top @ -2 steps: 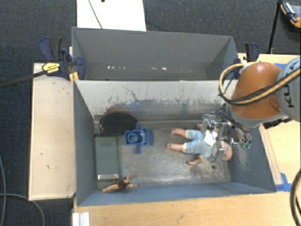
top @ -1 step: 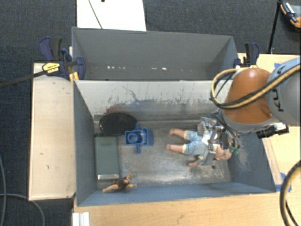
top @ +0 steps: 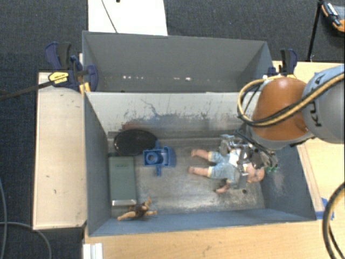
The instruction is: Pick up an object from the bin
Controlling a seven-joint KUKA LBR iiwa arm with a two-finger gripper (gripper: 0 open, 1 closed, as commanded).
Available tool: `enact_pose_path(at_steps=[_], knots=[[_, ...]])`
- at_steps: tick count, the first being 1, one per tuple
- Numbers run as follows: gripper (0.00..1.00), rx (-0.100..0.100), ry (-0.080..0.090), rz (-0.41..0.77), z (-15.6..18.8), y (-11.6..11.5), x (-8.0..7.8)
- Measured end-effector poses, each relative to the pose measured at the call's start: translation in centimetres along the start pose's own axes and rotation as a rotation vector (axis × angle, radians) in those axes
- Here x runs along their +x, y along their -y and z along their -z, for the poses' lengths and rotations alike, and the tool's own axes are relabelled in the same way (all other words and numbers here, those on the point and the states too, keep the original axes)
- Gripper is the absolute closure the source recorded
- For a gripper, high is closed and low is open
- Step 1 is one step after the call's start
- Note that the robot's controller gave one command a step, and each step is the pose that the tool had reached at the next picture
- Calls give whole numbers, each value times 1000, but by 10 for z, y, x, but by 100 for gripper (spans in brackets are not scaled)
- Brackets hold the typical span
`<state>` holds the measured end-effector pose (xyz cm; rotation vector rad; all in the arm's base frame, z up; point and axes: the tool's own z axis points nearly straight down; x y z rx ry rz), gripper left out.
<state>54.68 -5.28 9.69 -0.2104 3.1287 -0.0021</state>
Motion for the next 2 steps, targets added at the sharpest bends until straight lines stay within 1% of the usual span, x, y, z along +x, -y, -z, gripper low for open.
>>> enact_pose_path(at_steps=[1,2], knots=[[0,0,0,306,-15,-11,-3],[0,-1,-1,267,-21,-37,-19]])
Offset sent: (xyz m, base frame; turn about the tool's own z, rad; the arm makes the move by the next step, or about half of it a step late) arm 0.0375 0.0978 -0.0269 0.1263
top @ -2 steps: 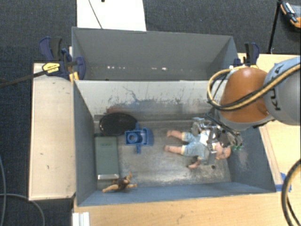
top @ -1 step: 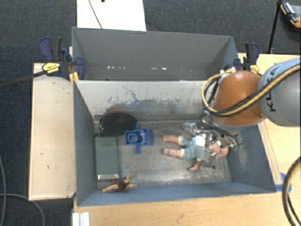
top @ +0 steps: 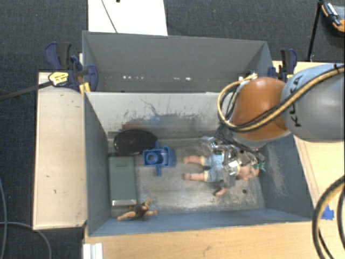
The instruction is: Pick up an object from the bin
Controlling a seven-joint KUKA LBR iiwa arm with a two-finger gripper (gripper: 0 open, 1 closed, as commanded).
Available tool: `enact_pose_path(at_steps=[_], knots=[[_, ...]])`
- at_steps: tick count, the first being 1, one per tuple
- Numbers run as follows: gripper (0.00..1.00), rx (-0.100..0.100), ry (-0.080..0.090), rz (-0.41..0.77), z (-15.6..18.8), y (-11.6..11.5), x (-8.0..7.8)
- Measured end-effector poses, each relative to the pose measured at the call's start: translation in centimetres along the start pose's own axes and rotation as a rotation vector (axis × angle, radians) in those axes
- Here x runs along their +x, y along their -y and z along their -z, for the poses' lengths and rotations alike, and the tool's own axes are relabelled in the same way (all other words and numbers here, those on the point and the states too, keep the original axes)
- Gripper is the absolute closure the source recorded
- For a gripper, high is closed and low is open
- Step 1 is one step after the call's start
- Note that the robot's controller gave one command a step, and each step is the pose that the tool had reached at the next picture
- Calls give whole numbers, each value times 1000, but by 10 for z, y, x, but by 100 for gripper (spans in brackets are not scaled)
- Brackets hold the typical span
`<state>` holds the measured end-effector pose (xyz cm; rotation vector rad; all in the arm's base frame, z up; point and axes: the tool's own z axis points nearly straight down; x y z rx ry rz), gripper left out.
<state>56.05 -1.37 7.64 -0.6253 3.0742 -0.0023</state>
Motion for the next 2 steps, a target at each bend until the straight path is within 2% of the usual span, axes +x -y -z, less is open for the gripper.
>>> enact_pose_path(at_steps=[1,2], knots=[[100,-2,-3,-179,-6,26,-23],[100,-2,-3,-181,-6,26,-23]])
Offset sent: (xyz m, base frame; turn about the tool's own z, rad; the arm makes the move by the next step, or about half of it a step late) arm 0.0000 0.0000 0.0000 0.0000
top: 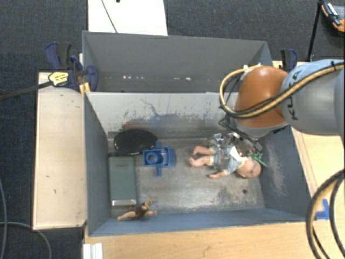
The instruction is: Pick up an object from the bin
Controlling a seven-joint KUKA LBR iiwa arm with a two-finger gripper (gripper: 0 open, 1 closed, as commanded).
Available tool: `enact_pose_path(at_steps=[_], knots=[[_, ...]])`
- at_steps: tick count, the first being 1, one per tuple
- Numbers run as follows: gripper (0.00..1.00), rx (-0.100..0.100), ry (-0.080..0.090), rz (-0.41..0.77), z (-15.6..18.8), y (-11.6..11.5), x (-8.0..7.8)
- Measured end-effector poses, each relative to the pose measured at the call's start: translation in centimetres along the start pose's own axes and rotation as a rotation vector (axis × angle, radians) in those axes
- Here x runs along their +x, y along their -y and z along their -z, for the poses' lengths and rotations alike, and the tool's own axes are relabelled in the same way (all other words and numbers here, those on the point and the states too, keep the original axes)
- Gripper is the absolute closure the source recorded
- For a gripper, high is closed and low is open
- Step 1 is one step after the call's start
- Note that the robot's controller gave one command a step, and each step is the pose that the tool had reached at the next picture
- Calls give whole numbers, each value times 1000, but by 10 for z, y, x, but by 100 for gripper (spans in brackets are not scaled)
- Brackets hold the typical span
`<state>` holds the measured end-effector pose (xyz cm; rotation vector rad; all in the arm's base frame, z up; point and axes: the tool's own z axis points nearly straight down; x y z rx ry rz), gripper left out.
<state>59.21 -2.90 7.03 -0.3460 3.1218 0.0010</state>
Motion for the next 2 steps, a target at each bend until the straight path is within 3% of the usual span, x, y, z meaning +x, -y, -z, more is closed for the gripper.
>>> enact_pose_path(at_steps=[1,2], knots=[[100,-2,-5,4,52,-9,3],[100,4,13,17,63,-8,20]])
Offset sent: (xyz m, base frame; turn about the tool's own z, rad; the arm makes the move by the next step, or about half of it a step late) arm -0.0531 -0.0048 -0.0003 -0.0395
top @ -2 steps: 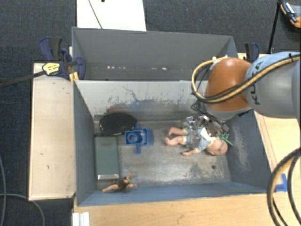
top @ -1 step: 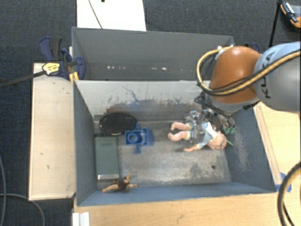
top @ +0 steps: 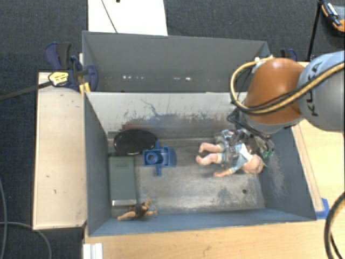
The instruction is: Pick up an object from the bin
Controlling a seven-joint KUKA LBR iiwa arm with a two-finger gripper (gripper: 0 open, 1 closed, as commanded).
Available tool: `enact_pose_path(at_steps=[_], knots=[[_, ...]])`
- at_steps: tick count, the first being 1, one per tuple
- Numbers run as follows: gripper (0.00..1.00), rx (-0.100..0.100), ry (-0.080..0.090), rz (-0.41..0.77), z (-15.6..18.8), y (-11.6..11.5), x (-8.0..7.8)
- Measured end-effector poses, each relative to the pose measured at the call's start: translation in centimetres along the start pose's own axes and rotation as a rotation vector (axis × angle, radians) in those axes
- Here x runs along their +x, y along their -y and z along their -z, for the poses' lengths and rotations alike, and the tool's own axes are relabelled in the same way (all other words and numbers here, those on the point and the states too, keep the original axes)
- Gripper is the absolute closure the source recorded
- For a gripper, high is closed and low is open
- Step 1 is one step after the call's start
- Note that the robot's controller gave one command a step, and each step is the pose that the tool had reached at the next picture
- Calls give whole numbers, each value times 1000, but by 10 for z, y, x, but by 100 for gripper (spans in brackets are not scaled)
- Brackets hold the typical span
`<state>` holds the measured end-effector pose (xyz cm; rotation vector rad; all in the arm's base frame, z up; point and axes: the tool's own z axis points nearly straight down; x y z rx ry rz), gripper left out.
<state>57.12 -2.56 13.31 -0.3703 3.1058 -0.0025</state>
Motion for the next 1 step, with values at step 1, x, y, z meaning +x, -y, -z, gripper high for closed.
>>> enact_pose_path(at_steps=[1], knots=[[100,-6,-19,14,38,-19,3]])
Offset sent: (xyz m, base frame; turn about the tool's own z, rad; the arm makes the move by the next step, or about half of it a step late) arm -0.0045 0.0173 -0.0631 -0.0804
